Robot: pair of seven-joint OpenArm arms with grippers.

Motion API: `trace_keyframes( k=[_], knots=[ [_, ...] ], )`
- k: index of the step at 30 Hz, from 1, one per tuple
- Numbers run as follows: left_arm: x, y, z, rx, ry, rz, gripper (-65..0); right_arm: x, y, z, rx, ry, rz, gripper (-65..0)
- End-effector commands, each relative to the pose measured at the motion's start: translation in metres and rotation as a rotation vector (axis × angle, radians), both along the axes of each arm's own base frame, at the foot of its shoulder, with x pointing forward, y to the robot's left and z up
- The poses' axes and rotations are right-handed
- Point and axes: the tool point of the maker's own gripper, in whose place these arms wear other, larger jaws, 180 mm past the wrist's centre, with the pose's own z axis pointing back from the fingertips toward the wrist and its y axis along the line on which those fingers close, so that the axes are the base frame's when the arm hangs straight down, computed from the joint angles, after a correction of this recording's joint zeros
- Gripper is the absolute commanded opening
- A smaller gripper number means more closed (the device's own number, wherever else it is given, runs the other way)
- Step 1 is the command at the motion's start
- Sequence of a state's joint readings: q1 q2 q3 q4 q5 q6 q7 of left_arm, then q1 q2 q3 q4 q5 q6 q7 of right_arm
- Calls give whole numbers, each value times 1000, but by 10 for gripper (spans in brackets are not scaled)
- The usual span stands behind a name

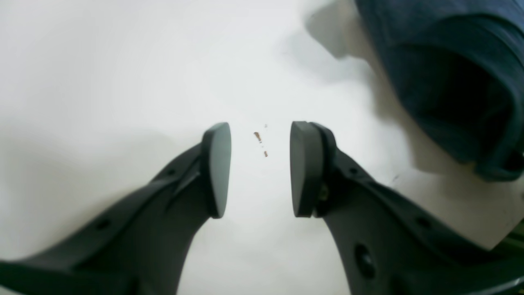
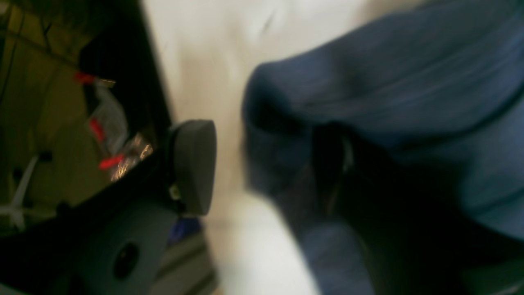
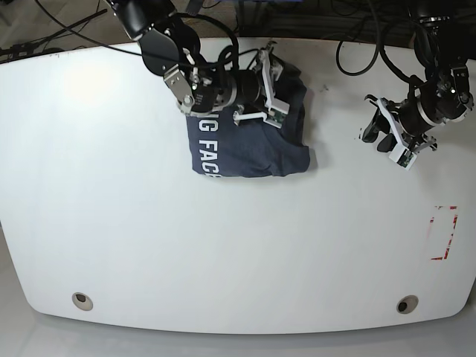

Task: Fold the T-shirt properly
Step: 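Tuck and flatten the bundle's loose edges with the right gripper, then grasp the folded bundle's sides with both grippers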

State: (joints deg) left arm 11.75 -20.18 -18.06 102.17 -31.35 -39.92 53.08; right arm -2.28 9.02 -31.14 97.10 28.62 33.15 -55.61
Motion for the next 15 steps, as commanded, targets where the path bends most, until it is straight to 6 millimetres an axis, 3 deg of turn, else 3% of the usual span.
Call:
trace_keyframes(
  k=[1, 7, 12, 15],
  knots=[
    [7, 1, 13, 1, -44, -10, -425, 36, 20, 29, 76, -80, -13, -306],
    [7, 2, 14, 2, -47, -11, -425, 63, 22, 68, 123, -203, -25, -306],
    [6, -6, 11, -5, -40, -30, -425, 104, -29, 90, 114, -295, -179, -306],
    [7, -30, 7, -22, -29, -100, -425, 130, -71, 94, 76, -333, -289, -306]
  ],
)
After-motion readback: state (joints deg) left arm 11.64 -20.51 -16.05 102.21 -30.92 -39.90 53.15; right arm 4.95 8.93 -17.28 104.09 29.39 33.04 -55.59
